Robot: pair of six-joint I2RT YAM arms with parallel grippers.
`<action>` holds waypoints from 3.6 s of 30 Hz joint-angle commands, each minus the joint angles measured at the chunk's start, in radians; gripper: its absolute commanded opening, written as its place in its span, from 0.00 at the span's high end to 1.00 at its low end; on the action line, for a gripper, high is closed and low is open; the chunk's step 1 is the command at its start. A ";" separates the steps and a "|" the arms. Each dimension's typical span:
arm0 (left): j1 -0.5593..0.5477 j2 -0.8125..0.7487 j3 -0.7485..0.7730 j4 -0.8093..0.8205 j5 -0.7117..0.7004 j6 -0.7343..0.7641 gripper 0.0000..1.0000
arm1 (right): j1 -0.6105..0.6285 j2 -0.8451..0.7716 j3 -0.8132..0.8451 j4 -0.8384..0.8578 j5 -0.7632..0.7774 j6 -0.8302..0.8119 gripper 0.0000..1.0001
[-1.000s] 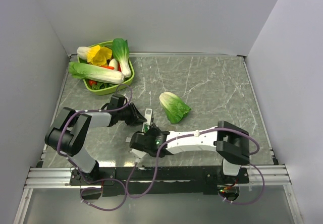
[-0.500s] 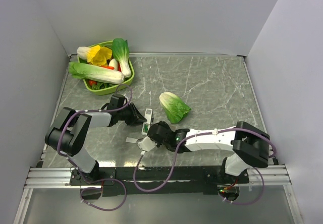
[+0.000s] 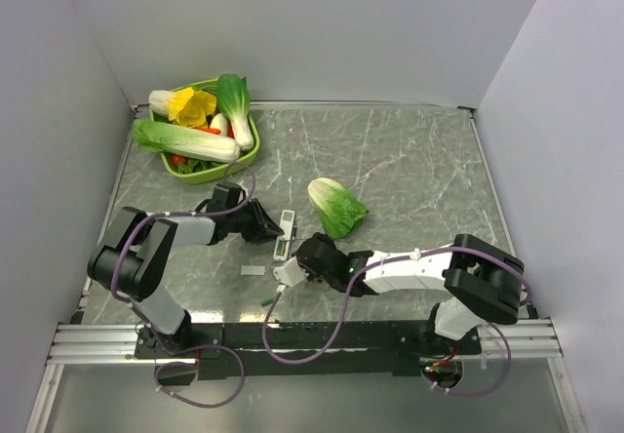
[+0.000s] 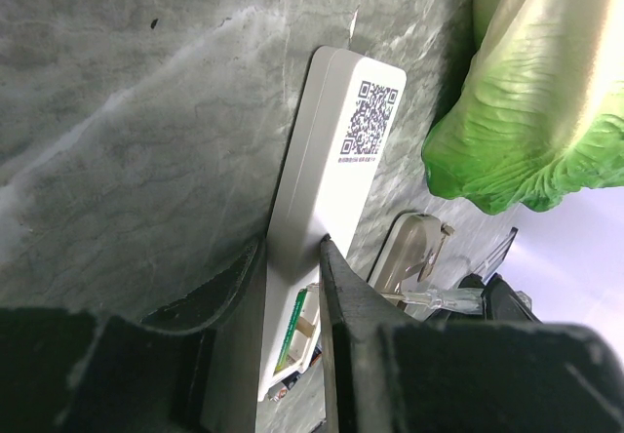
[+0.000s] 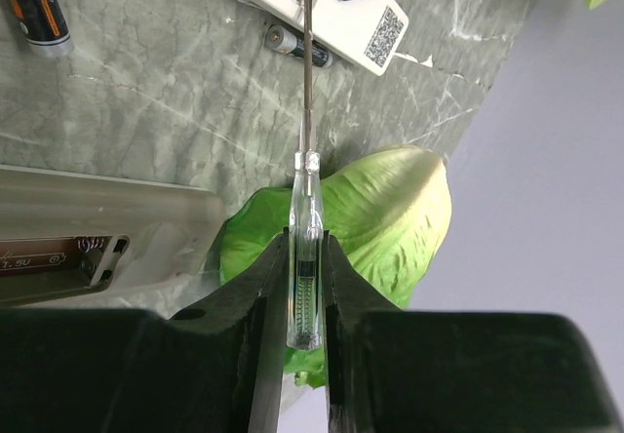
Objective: Unload the batteries from the remote control
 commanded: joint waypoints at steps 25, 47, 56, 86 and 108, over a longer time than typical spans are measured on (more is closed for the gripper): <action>-0.059 0.029 0.078 -0.138 -0.011 0.023 0.68 | 0.010 -0.138 0.209 -0.250 -0.119 0.024 1.00; -0.083 0.063 0.092 -0.138 -0.032 0.023 0.70 | 0.015 -0.098 0.215 -0.430 -0.130 0.065 1.00; -0.091 0.077 0.089 -0.132 -0.029 0.023 0.71 | 0.016 -0.064 0.224 -0.436 -0.130 0.061 1.00; -0.101 0.084 0.079 -0.122 -0.037 0.022 0.73 | 0.021 0.020 0.260 -0.471 -0.024 0.010 1.00; -0.108 0.091 0.056 -0.108 -0.035 0.008 0.74 | -0.005 0.009 0.175 -0.328 -0.078 0.054 1.00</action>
